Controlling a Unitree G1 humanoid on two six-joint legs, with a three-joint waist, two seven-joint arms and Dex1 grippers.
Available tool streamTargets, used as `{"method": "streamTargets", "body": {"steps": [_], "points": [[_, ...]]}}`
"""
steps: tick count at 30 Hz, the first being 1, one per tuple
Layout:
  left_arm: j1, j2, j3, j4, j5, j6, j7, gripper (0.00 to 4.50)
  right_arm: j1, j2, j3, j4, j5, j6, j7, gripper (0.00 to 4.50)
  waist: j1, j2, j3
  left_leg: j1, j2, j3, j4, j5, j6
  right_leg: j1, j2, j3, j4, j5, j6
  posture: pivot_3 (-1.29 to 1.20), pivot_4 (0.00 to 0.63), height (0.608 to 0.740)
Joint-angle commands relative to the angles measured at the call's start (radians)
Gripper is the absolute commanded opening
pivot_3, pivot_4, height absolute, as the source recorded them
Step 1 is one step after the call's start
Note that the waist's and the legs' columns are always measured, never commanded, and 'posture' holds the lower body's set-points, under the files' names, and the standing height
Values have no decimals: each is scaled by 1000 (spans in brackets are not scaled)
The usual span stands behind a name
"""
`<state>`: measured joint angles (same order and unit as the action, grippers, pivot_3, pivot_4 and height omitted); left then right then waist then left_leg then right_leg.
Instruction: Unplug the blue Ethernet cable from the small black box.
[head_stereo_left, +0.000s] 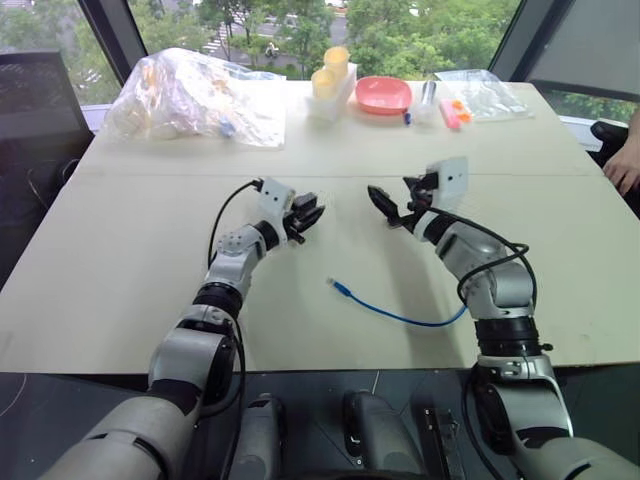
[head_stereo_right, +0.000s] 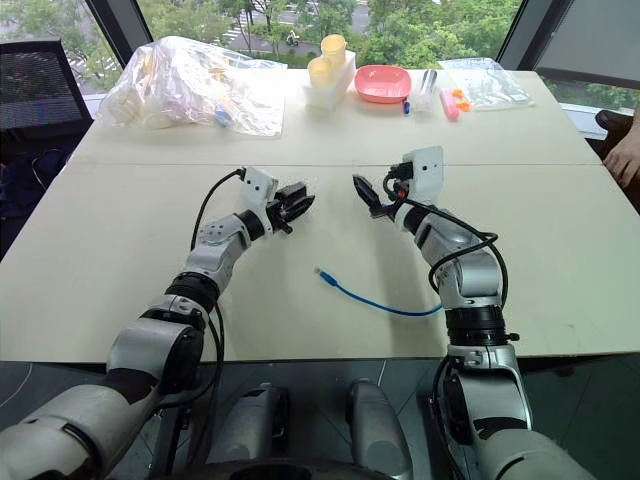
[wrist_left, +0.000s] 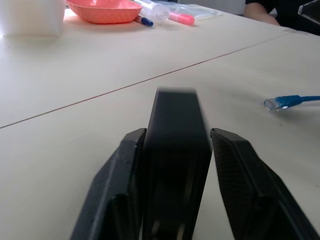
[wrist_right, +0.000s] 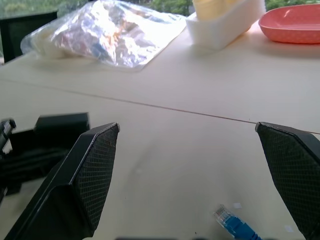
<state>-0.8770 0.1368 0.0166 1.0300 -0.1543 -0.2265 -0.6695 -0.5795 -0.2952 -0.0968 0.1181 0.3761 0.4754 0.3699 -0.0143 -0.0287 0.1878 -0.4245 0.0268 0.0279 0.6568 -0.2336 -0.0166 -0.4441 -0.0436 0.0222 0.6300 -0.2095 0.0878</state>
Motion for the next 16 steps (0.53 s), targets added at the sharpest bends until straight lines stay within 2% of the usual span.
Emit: {"method": "streamTargets", "body": {"steps": [1, 3, 6, 10, 13, 16], "points": [[14, 2, 21, -29, -9, -13, -11, 3252, -5, 0, -8, -39, 1, -11, 12, 4500, -1, 0, 0, 0, 0, 0, 0, 0, 0, 0, 0, 0, 0, 0, 0, 0, 150, 740], [32, 19, 29, -111, -31, 37, -33, 3710, 1, -2, -5, -53, 0, -6, 15, 4500, -2, 0, 0, 0, 0, 0, 0, 0, 0, 0, 0, 0, 0, 0, 0, 0, 150, 740], [83, 53, 37, -297, -68, 136, -54, 3710, 18, -16, -1, -94, 1, 11, 24, 4500, -3, 0, 0, 0, 1, 0, 0, 0, 0, 0, 0, 0, 0, 0, 0, 0, 150, 740], [233, 145, 54, -708, -159, 387, -58, 3710, 69, -50, -6, -231, 24, 79, 35, 4500, -6, 0, 0, 0, 2, 0, -1, 0, 0, 0, 0, 0, 1, 0, 0, 0, 150, 740], [384, 237, 72, -987, -222, 565, -55, 3710, 141, -82, -21, -383, 49, 154, 22, 4500, -4, 1, -1, 1, 4, 0, -1, 0, 0, 1, 0, 0, 0, 0, 0, 0, 150, 740], [510, 307, 117, -1180, -298, 713, -30, 3710, 228, -94, -31, -536, 83, 220, 4, 4500, -3, 1, -1, 3, 4, 0, -2, 0, 0, 1, 0, 0, 0, 0, -1, 0, 150, 740]]}}
